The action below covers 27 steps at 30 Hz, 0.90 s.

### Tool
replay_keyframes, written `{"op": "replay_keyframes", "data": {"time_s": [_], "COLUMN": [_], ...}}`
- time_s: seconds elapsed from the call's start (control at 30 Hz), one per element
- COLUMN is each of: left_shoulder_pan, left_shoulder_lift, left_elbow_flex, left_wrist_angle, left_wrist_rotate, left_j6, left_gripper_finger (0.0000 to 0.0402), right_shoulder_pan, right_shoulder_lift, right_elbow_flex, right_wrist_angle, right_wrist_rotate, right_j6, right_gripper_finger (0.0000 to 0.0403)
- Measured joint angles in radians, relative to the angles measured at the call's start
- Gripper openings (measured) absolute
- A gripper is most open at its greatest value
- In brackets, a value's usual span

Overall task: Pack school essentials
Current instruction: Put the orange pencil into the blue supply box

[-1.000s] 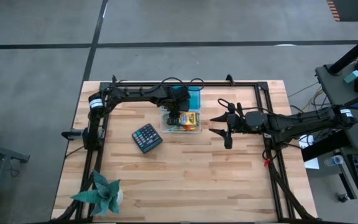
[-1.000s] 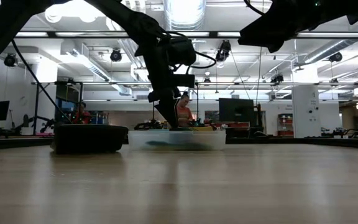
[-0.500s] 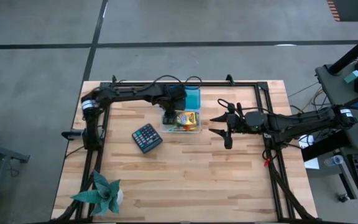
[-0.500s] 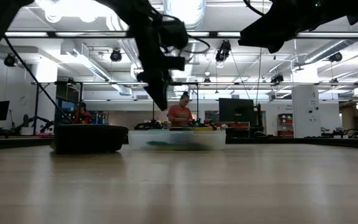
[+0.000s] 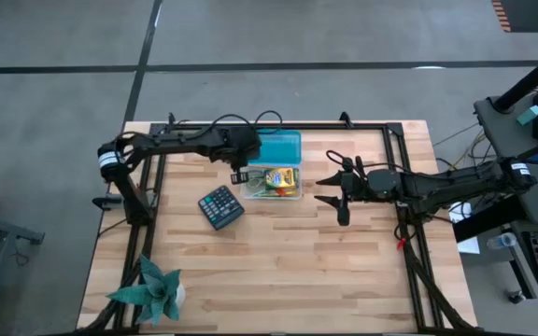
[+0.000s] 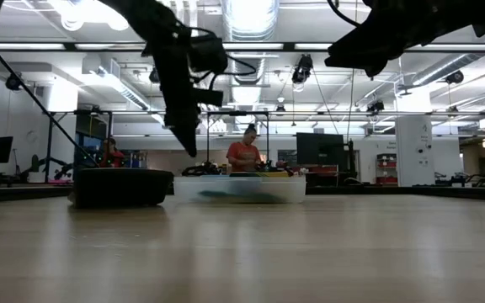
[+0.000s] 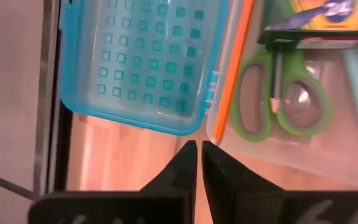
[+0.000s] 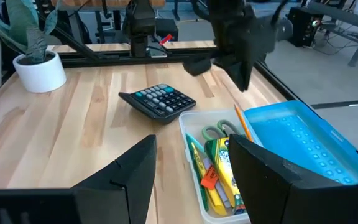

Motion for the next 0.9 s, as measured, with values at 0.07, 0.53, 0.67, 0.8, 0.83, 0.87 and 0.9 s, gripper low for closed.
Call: {"op": "replay_keyframes", "data": {"time_s": [0.07, 0.53, 0.67, 0.8, 0.83, 0.87, 0.9], "left_shoulder_pan": [0.007, 0.010, 0.010, 0.010, 0.010, 0.010, 0.010], "left_shoulder_lift": [0.002, 0.019, 0.019, 0.027, 0.033, 0.040, 0.049], "left_elbow_flex": [-0.045, -0.118, -0.120, -0.120, -0.120, -0.120, -0.120], "left_wrist_angle": [0.061, 0.162, 0.200, 0.213, 0.213, 0.211, 0.211], "left_wrist_rotate": [0.000, 0.039, 0.040, 0.040, 0.040, 0.041, 0.041], "left_j6": [-0.005, -0.048, -0.050, -0.050, -0.050, -0.051, -0.051], "left_gripper_finger": [0.0007, 0.0000, 0.0000, 0.0000, 0.0000, 0.0000, 0.0000], "right_shoulder_pan": [0.000, 0.000, 0.000, 0.000, 0.000, 0.000, 0.000], "right_shoulder_lift": [0.000, 0.000, 0.000, 0.000, 0.000, 0.000, 0.000], "right_elbow_flex": [0.000, -0.001, -0.002, -0.002, -0.002, -0.002, -0.003], "right_wrist_angle": [0.001, 0.006, 0.006, 0.006, 0.006, 0.006, 0.006], "right_wrist_rotate": [0.000, 0.001, 0.001, 0.001, 0.001, 0.001, 0.001], "right_j6": [-0.001, -0.019, -0.019, -0.019, -0.019, -0.019, -0.019], "right_gripper_finger": [0.0189, 0.0189, 0.0189, 0.0189, 0.0189, 0.0189, 0.0189]}}
